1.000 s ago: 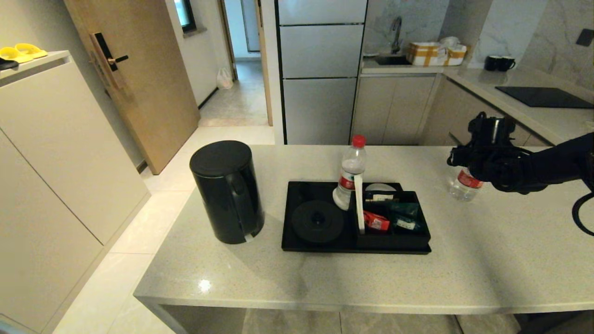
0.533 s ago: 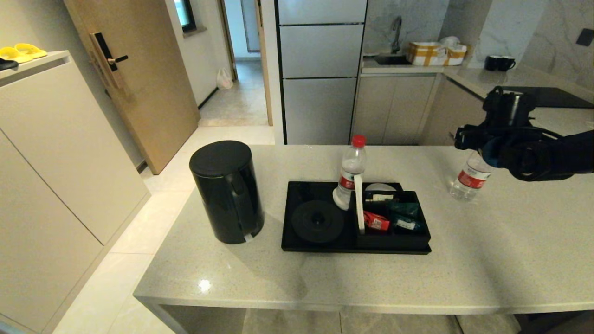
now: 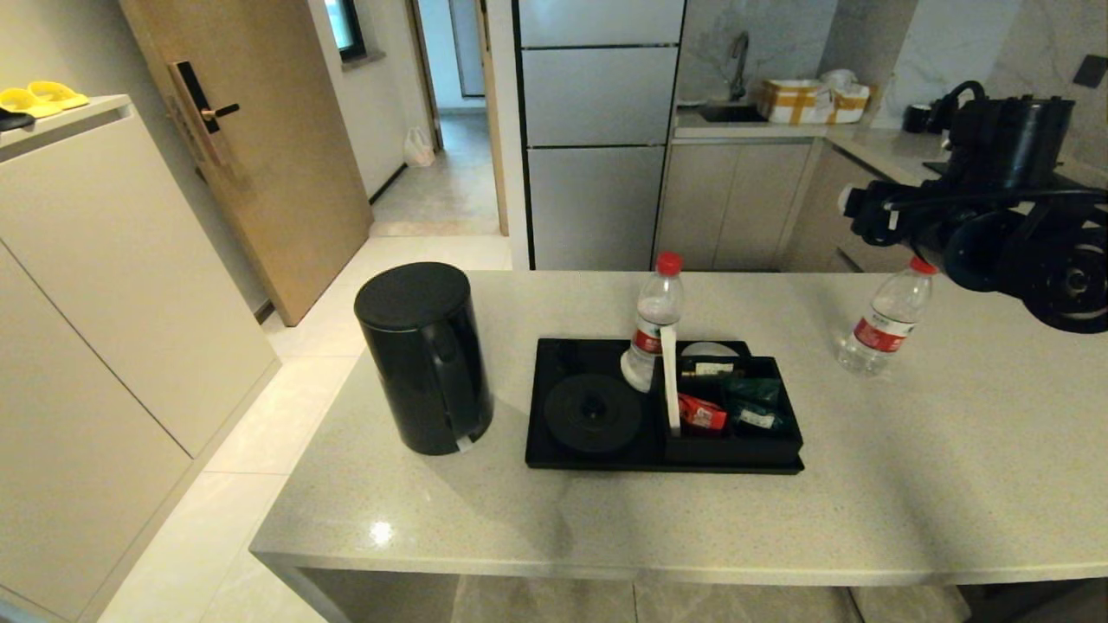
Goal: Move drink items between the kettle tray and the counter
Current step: Pick up the bottled water
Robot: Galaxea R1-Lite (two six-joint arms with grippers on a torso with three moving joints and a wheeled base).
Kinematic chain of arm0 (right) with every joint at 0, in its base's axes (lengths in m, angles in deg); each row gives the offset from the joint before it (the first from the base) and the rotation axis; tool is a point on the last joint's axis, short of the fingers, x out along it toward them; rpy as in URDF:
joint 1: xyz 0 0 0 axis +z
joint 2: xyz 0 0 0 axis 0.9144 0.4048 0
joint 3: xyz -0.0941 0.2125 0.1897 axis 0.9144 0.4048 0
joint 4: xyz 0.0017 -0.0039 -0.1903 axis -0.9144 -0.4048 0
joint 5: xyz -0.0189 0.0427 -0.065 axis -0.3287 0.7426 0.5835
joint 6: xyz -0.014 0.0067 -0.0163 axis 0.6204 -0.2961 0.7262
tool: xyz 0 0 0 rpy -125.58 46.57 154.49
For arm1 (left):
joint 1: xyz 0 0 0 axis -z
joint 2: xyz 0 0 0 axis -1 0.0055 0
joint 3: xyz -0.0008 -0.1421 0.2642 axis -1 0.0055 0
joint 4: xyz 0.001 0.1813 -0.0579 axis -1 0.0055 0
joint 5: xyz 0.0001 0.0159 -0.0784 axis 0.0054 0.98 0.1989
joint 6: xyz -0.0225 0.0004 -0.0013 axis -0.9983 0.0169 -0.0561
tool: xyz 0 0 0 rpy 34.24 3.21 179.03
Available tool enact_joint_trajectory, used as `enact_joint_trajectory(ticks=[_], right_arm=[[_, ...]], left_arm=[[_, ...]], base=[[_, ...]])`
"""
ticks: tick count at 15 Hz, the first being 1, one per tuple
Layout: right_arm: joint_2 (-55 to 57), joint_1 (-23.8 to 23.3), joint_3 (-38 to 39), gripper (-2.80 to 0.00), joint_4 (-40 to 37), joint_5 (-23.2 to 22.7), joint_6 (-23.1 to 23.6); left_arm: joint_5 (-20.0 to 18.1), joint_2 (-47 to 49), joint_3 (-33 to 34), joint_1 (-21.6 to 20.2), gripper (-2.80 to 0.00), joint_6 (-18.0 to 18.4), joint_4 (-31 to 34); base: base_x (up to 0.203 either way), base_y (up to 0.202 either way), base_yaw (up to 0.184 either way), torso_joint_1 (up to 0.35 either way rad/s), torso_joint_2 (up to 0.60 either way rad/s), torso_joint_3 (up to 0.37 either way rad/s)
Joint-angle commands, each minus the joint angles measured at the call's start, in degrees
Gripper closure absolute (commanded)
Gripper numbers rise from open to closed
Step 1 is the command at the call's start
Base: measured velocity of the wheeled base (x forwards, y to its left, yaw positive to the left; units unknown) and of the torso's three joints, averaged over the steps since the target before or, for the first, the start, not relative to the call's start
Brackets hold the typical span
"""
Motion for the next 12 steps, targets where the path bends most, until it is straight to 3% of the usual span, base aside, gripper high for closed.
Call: enact_joint_trajectory(ticks=[1,6,12], right_arm=[[-2.8,2.0,1.2,-2.80,-2.3,-2.2,-1.4],[-6.3,4.9,1.7,-2.80,-12.2,-11.6,-6.7],[-8.5,7.7,4.8,-2.80,-15.1,-20.5,-7.3]], left_arm=[[0.0,0.0,0.0,0.0,0.00,0.0,0.0],[0.0,0.0,0.0,0.0,0.00,0.1,0.0],[0.0,0.0,0.0,0.0,0.00,0.0,0.0]], base=[[0.000,0.000,0.000,0.000,0.00,0.000],[0.000,0.000,0.000,0.000,0.00,0.000],[0.000,0.000,0.000,0.000,0.00,0.000]])
